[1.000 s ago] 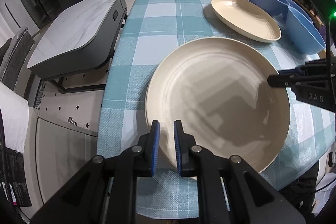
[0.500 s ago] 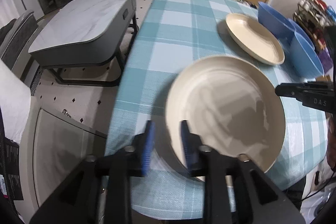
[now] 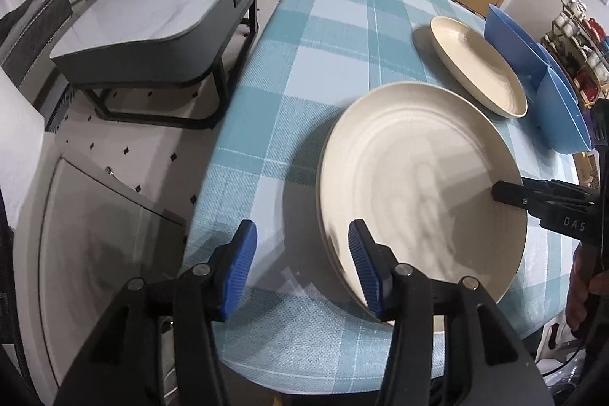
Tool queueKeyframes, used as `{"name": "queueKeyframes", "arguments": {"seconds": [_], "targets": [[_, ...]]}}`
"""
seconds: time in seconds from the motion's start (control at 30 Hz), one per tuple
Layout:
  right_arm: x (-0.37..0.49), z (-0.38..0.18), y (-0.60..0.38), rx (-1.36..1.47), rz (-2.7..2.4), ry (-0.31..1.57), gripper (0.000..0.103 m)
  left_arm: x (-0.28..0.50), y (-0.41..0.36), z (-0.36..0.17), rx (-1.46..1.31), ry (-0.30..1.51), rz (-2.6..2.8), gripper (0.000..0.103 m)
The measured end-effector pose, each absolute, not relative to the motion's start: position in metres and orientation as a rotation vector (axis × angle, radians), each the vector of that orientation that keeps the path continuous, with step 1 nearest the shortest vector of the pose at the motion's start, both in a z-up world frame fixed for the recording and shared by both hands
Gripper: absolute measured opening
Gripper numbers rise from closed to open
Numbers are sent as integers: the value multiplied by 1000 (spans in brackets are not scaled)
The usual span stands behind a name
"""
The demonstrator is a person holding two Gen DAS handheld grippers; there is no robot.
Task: Organize plates and bowls
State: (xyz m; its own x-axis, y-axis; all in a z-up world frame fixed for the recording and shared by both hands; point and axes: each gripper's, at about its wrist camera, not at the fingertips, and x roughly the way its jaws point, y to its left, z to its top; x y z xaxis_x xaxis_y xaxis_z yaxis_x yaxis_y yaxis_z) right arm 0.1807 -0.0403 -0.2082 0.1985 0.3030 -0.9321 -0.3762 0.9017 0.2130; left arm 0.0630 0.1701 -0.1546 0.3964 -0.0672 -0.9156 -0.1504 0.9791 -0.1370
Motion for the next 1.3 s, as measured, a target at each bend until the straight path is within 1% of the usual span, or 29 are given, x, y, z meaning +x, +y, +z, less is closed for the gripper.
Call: {"name": "queueKeyframes", "arguments": {"seconds": [0.13, 0.47, 0.63, 0.7, 1.0, 1.3], "targets": [[180, -211, -41, -36, 479, 1293, 47, 66, 168, -159, -220, 1172, 43, 51], [179, -213, -36, -8, 499, 1306, 47, 70, 159, -165, -286, 1189, -59, 51], [178, -214, -28, -17, 519, 1315, 43, 72, 151, -165, -281, 1197, -91, 51], [178, -216, -25, -4, 537, 1329, 38, 73, 149, -166, -276, 1202, -92, 51], [183, -215, -22, -12, 535, 1326, 36, 79, 147, -168, -266, 1210, -93, 51], [192, -212, -31, 3, 509, 1319, 36, 91, 140, -168, -249, 1218, -99, 51]]}}
